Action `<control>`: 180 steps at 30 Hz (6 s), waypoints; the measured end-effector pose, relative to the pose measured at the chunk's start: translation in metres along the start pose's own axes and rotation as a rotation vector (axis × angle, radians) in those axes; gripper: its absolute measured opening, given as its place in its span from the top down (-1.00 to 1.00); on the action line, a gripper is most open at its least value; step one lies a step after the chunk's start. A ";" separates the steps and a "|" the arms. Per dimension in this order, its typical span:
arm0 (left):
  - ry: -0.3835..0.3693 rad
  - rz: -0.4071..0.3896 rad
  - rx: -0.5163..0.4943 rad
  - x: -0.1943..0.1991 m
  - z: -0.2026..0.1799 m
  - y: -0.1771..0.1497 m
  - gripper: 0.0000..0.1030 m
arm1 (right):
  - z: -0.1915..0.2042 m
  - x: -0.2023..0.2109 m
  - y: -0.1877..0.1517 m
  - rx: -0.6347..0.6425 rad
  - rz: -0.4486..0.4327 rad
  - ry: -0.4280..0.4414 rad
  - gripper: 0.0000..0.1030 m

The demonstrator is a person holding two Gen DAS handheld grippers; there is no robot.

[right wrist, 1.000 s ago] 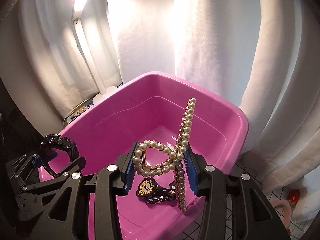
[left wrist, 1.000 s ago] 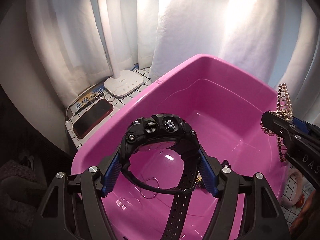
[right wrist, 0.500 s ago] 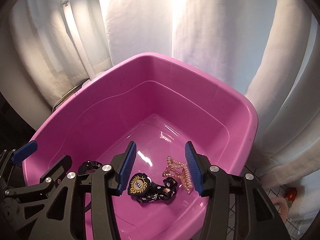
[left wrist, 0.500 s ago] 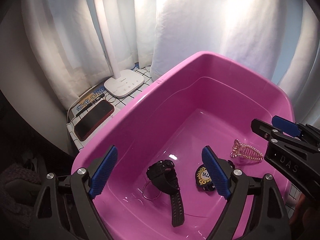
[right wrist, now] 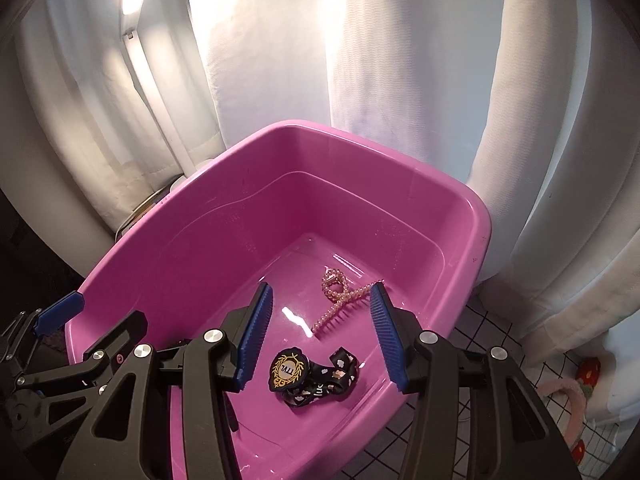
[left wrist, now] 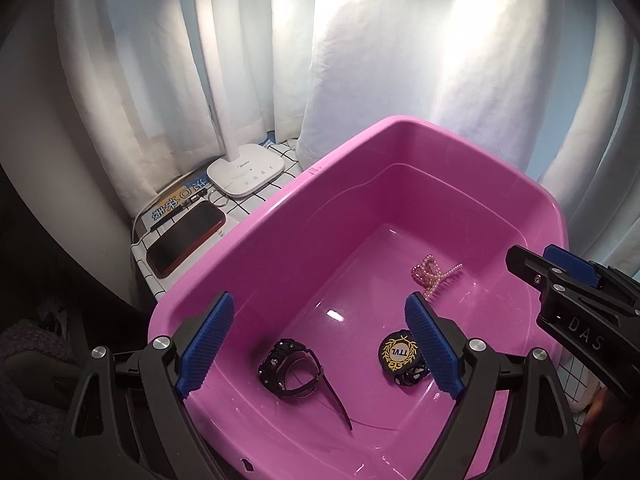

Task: Organize jewelry
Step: 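Open both grippers to drop the watch and pearl clip into the tub, then move both tools back over the table toward the sloth and headband, then grasp the strawberry headband with the right gripper while the left gripper grasps the black hairpins, then lift the headband and hairpins and carry them over the pink tub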

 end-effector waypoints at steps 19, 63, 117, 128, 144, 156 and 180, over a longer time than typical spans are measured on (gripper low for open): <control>-0.121 -0.061 -0.090 0.051 -0.068 -0.029 -0.70 | -0.080 0.085 -0.052 -0.124 -0.105 -0.122 0.05; -0.297 0.179 -0.286 -0.025 -0.212 -0.192 -0.88 | -0.312 0.097 -0.319 -0.535 0.146 -0.354 -0.19; -0.188 0.233 -0.236 -0.106 -0.219 -0.256 -0.90 | -0.353 -0.058 -0.254 -0.375 0.309 -0.439 -0.23; -0.184 0.236 -0.232 -0.105 -0.218 -0.256 -0.89 | -0.358 -0.070 -0.255 -0.354 0.287 -0.455 -0.32; -0.181 0.275 -0.214 -0.097 -0.220 -0.256 -0.46 | -0.343 -0.067 -0.270 -0.353 0.256 -0.446 -0.12; -0.221 0.283 -0.214 -0.089 -0.219 -0.249 0.70 | -0.339 -0.053 -0.287 -0.396 0.229 -0.397 0.08; -0.297 0.171 -0.286 -0.036 -0.222 -0.207 0.70 | -0.336 0.052 -0.301 -0.508 0.066 -0.370 0.09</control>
Point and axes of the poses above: each gripper's, at about its wrist camera, not at the fingertips, and x roughly against the way its jaws point, z to its left, y to its top, the point moved 1 cm from there along -x, roughly the way its jaws point, and after that the axes turned 11 degrees about -y, right-handed, at the moved point
